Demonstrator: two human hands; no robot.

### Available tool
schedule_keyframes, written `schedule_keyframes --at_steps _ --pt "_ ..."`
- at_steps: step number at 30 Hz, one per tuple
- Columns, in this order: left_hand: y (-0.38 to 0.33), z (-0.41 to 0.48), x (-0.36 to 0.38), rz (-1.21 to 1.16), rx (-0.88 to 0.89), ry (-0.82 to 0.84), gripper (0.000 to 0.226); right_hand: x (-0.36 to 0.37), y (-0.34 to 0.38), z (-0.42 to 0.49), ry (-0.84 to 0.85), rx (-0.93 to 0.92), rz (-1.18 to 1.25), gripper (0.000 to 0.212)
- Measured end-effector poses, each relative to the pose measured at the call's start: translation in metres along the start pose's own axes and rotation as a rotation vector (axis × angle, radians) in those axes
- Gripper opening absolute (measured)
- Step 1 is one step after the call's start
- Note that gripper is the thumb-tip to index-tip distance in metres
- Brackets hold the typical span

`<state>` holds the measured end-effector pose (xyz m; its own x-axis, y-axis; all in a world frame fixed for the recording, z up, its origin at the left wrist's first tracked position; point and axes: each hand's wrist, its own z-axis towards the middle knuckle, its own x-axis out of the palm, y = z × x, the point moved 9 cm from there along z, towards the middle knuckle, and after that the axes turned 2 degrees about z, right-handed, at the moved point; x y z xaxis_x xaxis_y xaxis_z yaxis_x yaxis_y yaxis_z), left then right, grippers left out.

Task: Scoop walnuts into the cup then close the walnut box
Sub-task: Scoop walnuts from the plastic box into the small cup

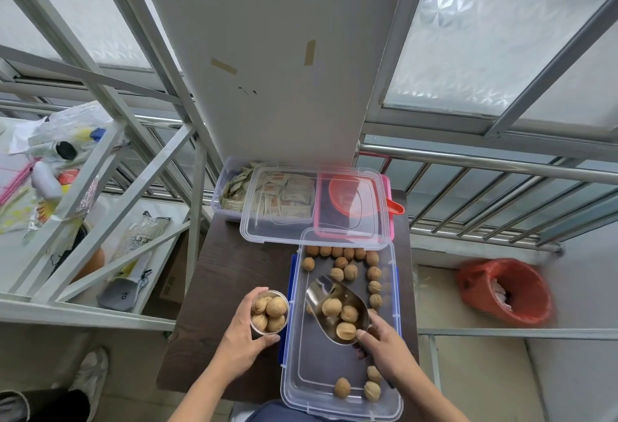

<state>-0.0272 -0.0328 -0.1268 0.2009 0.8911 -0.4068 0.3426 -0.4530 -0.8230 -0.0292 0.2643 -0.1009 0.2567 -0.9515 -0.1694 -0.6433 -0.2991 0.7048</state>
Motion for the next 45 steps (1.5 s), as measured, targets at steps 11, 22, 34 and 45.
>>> schedule_keyframes --at_steps 11,22,34,45 --pt "-0.005 0.001 -0.003 -0.07 -0.002 -0.053 0.096 0.045 0.091 -0.022 0.123 -0.193 -0.665 0.025" --pt "-0.003 0.001 -0.006 -0.159 -0.032 -0.13 0.092 0.067 0.145 -0.041 -0.057 -0.434 -1.117 0.051" --pt "0.004 -0.004 -0.002 -0.176 -0.032 -0.161 0.096 0.072 0.163 -0.044 -0.132 -0.58 -1.162 0.058" --pt "0.014 -0.008 -0.006 -0.157 -0.012 -0.205 0.097 0.014 0.111 -0.024 -0.16 -0.356 -0.898 0.038"
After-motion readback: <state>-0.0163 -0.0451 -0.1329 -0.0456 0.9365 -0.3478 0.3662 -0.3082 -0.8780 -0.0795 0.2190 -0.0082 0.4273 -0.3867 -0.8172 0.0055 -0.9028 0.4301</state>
